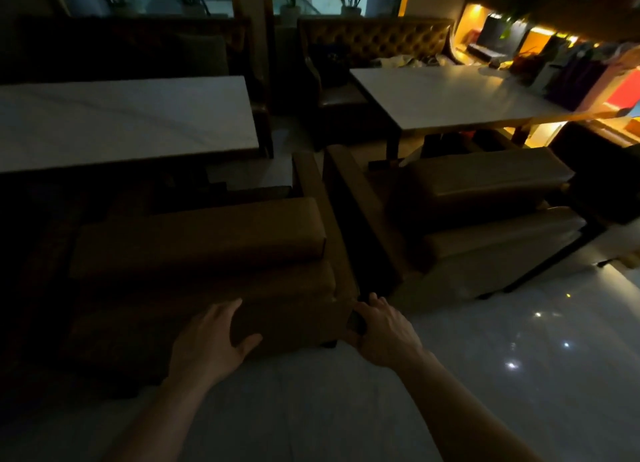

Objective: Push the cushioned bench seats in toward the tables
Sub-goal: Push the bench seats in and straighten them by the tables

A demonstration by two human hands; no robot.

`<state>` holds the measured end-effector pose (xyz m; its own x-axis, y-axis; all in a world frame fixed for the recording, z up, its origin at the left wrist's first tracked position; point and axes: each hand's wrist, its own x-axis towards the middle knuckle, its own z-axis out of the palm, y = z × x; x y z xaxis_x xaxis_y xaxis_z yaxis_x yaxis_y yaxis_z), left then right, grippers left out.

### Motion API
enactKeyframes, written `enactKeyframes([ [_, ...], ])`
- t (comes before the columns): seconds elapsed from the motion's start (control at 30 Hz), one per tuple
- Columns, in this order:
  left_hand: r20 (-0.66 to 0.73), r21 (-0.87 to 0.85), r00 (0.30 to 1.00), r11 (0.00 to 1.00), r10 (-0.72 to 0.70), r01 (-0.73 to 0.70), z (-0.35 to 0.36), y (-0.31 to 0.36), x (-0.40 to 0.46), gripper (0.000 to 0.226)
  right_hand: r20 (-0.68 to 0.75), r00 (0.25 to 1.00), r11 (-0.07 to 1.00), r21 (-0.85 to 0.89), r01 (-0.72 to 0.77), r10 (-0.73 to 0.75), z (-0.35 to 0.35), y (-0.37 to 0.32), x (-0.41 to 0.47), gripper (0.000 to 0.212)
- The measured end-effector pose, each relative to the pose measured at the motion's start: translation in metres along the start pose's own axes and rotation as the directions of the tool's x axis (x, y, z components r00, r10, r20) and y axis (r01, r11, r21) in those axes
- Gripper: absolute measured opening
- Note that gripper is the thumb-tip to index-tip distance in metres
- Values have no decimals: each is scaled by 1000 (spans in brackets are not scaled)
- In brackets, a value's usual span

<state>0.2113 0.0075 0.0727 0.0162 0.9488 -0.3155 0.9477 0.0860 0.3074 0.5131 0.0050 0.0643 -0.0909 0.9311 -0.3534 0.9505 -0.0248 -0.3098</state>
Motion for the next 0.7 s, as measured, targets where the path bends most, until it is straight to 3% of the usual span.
enactKeyframes([
  [0.13, -19, -6, 999, 999, -45, 45, 1, -61, 24, 83, -40, 997, 998, -2, 66, -66, 27, -28, 37, 68],
  [0.37, -65, 74, 998, 997, -14, 19, 20, -126, 86, 85, -25, 999, 994, -101, 41, -43, 72, -58, 120, 98],
  [0.57, -85, 150, 994, 987, 75, -62, 50, -135, 144, 89, -53, 998, 986, -160, 37, -46, 95, -57, 180, 95],
  [0.7, -152, 179, 983, 981, 101, -73, 70, -139, 161, 81, -119, 992, 986, -167, 23, -43, 113, -51, 199, 82],
])
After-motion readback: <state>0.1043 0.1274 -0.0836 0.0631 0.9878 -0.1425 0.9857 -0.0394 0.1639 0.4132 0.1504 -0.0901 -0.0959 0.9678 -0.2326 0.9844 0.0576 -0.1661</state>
